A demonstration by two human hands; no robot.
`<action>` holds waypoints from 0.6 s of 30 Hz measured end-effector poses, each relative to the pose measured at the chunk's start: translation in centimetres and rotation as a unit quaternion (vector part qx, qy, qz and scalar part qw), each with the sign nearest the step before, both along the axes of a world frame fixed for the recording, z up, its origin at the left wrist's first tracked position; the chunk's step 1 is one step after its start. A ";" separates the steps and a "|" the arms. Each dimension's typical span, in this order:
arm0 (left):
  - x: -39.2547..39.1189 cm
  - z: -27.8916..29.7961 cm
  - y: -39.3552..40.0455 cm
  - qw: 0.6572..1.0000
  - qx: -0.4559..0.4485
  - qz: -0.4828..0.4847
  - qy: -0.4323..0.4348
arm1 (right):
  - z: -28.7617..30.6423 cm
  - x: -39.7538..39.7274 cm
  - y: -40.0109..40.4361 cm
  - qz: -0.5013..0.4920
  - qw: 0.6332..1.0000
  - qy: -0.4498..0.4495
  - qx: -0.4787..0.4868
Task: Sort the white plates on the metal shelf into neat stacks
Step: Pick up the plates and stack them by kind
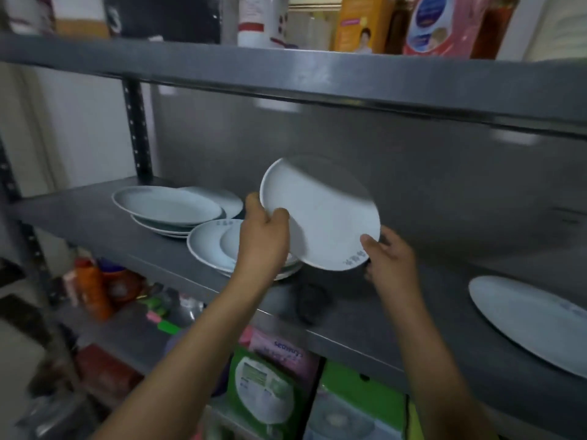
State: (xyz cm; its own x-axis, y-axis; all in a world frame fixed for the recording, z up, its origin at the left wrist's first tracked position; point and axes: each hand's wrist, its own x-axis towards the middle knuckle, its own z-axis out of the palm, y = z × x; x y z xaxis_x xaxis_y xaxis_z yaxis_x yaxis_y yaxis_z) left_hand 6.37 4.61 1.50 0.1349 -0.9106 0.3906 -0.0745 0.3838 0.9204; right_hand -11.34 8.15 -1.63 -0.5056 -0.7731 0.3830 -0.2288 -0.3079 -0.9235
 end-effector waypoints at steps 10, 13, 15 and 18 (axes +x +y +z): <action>11.3 0.7 -4.1 0.990 0.131 0.012 0.041 | 0.6 5.9 -5.0 0.040 0.994 0.096 0.040; 12.4 -0.8 -5.1 0.988 0.144 0.023 0.052 | -0.1 6.0 -5.2 0.007 0.995 0.100 0.020; 12.8 -1.9 -5.7 0.985 0.158 0.023 0.061 | -0.9 5.9 -5.1 0.004 0.995 0.095 0.021; 12.8 -3.1 -6.4 0.981 0.178 0.024 0.068 | -1.6 5.6 -4.7 -0.011 0.995 0.100 0.020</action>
State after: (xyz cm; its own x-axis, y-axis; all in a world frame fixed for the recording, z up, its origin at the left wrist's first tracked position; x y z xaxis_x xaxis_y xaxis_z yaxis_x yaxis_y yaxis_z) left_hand 19.17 -1.77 -1.59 0.2091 -0.9776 0.0253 0.0478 0.0361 0.9982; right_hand -5.75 3.44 -3.27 -0.4388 -0.7792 0.4475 -0.4157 -0.2655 -0.8699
